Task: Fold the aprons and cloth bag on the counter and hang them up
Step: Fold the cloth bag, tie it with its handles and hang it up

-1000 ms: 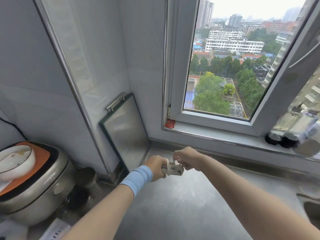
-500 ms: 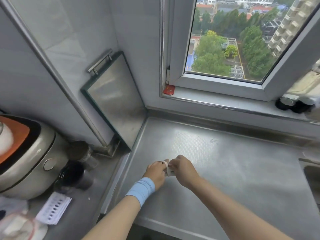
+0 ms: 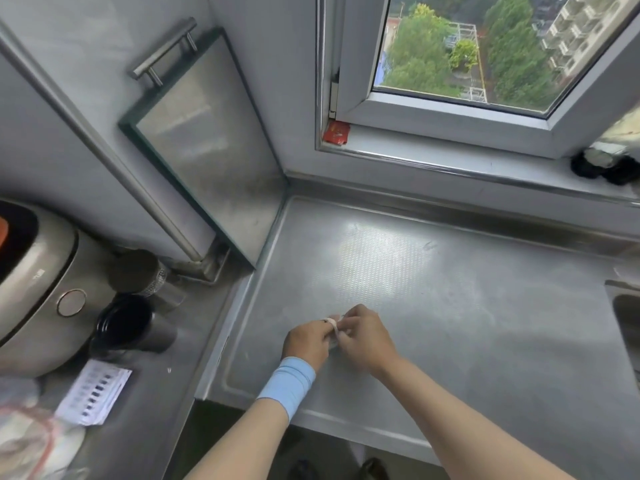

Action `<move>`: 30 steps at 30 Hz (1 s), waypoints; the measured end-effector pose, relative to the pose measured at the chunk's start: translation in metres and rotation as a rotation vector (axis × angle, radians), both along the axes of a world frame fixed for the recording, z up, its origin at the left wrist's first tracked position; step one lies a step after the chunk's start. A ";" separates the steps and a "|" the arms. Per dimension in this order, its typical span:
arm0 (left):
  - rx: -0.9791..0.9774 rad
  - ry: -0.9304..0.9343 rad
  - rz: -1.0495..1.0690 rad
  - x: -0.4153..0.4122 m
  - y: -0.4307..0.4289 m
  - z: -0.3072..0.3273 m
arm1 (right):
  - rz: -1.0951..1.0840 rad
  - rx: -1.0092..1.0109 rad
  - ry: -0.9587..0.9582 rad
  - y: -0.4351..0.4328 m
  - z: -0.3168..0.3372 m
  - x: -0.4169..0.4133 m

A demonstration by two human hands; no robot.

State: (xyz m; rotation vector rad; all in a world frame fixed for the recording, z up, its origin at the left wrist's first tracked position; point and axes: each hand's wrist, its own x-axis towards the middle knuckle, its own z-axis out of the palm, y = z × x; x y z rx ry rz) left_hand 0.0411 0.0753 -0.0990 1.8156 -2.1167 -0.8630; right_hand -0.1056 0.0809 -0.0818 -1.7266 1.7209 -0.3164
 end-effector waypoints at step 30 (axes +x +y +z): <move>0.122 0.212 0.181 0.014 0.004 -0.007 | 0.074 0.032 0.066 -0.022 0.013 -0.009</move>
